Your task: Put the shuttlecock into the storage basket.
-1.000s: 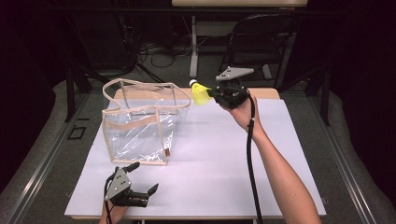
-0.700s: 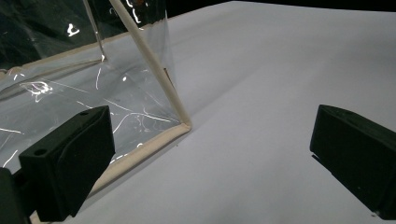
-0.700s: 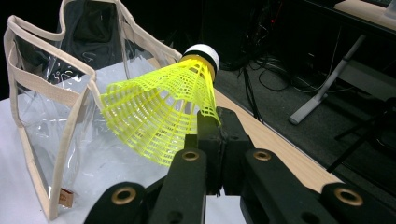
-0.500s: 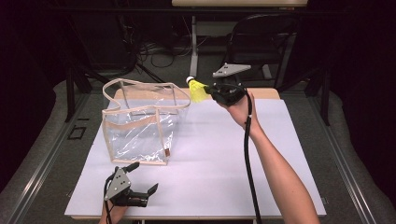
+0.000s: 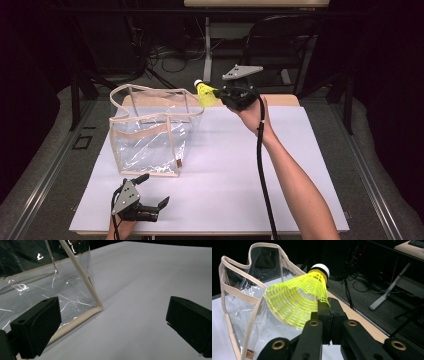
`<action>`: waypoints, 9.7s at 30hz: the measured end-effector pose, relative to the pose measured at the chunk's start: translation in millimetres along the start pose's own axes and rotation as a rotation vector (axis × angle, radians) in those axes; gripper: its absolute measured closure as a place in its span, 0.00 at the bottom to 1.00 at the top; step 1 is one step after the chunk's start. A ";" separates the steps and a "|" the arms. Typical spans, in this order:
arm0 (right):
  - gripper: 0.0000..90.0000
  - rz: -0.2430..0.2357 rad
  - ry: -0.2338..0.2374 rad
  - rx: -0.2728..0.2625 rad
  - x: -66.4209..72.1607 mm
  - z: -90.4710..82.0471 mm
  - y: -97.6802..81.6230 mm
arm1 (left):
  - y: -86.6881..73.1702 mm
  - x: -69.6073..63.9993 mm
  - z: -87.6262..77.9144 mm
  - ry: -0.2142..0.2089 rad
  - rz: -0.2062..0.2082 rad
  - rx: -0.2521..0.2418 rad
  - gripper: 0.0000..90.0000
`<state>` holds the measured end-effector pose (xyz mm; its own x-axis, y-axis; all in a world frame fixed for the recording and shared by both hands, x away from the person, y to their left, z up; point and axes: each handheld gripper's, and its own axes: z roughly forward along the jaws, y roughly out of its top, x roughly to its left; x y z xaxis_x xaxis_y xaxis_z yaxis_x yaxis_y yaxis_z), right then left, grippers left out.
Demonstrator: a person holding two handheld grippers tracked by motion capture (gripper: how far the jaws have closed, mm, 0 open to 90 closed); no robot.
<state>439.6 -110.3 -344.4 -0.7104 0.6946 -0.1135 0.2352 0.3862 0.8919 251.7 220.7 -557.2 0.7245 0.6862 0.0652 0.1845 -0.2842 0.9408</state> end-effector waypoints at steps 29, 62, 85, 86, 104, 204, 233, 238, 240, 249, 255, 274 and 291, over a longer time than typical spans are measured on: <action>1.00 -0.017 0.022 -0.011 10.5 10.7 10.6 | -0.3 -0.2 0.0 0.001 -0.005 -0.001 0.00; 1.00 -0.025 0.052 -0.009 25.3 27.3 19.0 | -0.5 -0.1 -1.2 0.003 -0.002 -0.002 0.00; 1.00 -0.027 0.067 0.004 31.6 37.3 19.5 | -0.4 -0.3 -1.4 0.003 0.001 -0.004 0.00; 1.00 -0.026 0.067 0.006 31.9 37.5 19.5 | -0.4 -0.4 -1.3 0.003 0.000 -0.004 0.00; 1.00 -0.033 0.074 0.028 33.7 43.7 18.7 | -0.3 -0.5 -1.0 0.004 -0.001 -0.005 0.00; 0.96 -0.029 -0.002 0.115 35.9 80.0 8.1 | -0.8 0.2 -2.8 0.005 -0.004 -0.006 0.00; 0.40 0.018 0.023 0.104 18.4 38.2 -8.3 | 0.1 -0.3 1.5 0.005 -0.007 0.005 0.00; 0.30 0.016 0.024 0.105 17.3 29.5 -12.8 | 0.1 -0.8 1.7 0.005 -0.004 0.005 0.00; 0.27 0.017 0.028 0.106 17.7 26.3 -15.2 | 0.0 -0.9 2.1 0.004 -0.005 0.007 0.00; 0.17 0.020 0.042 0.116 15.9 15.9 -31.8 | -1.2 -0.9 1.0 0.001 -0.004 0.006 0.00; 0.12 0.017 0.061 0.128 16.9 10.1 -42.9 | -1.4 -0.5 0.4 -0.001 -0.002 0.010 0.00; 0.06 0.009 0.073 0.118 22.3 -25.7 -75.9 | -0.8 -1.3 2.7 -0.009 0.008 0.015 0.00; 0.05 -0.002 0.060 0.109 30.9 -52.6 -107.0 | -0.7 -2.1 3.1 -0.011 0.007 0.012 0.00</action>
<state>357.5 -162.1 -420.2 -0.7489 0.6571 -0.0859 0.3018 0.4536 0.8385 252.1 217.3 -559.0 0.7327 0.6772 0.0678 0.1875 -0.2967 0.9364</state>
